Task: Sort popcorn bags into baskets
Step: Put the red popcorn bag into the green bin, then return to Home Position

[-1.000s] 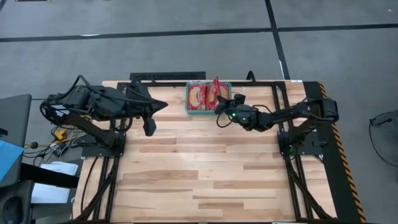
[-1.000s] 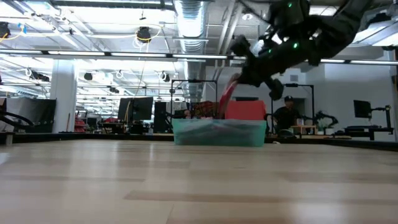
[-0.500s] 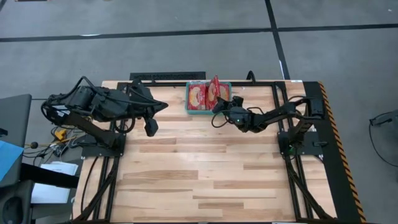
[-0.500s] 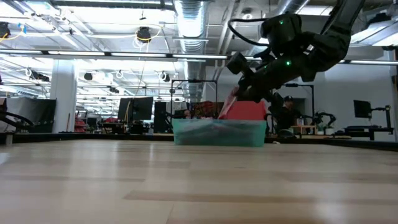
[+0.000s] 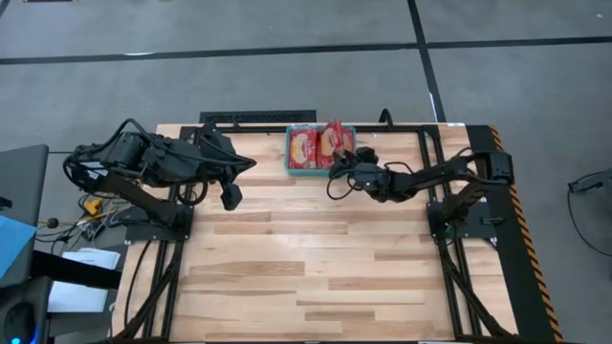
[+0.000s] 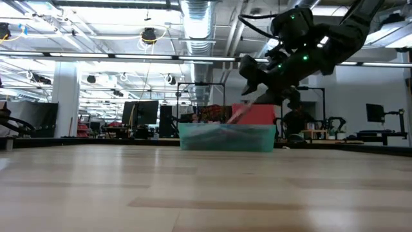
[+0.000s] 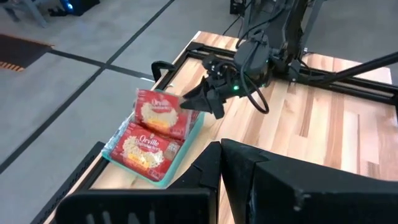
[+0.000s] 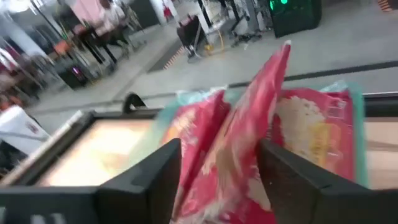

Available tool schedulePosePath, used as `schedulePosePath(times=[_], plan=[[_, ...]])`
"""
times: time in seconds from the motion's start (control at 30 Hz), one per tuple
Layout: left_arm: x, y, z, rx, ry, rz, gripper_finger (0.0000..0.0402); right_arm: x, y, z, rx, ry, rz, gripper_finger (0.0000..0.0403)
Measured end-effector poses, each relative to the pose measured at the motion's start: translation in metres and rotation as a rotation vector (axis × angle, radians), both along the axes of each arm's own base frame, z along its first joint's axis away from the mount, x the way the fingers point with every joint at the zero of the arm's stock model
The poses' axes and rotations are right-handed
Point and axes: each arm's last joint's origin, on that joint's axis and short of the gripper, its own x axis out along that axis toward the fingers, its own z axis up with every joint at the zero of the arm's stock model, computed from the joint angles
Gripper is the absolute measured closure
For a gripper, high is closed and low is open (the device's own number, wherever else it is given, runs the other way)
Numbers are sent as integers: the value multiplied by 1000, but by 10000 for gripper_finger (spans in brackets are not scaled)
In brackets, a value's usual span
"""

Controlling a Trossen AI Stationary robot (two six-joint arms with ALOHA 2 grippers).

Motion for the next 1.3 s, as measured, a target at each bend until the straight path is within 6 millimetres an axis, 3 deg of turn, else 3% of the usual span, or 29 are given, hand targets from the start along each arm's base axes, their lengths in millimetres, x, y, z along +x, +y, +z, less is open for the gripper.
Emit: schedulePosePath(times=[0.27,0.37,0.5,0.63,0.77,0.87,0.97,1.13,1.3], plan=[[1,0,2,10,-21,-8,402,-19,9,15,33,140,49,154],[2,-1,3,34,-14,-47,402,-28,16,40,0,95,128,153],[1,-2,1,102,56,-146,401,-47,35,87,-119,15,389,153],[2,-3,-3,136,110,-186,401,-80,51,128,-230,-94,605,153],[9,2,-5,171,84,-218,401,-116,57,154,-361,-196,680,153],[2,16,-10,121,-60,-311,401,-142,59,155,-432,-241,716,153],[-17,31,-24,78,-206,-341,401,-165,61,142,-448,-270,716,153],[-43,44,-78,14,-344,-265,401,-189,61,109,-458,-304,708,153],[-64,46,-141,-91,-400,-224,401,-197,62,72,-451,-316,706,153]])
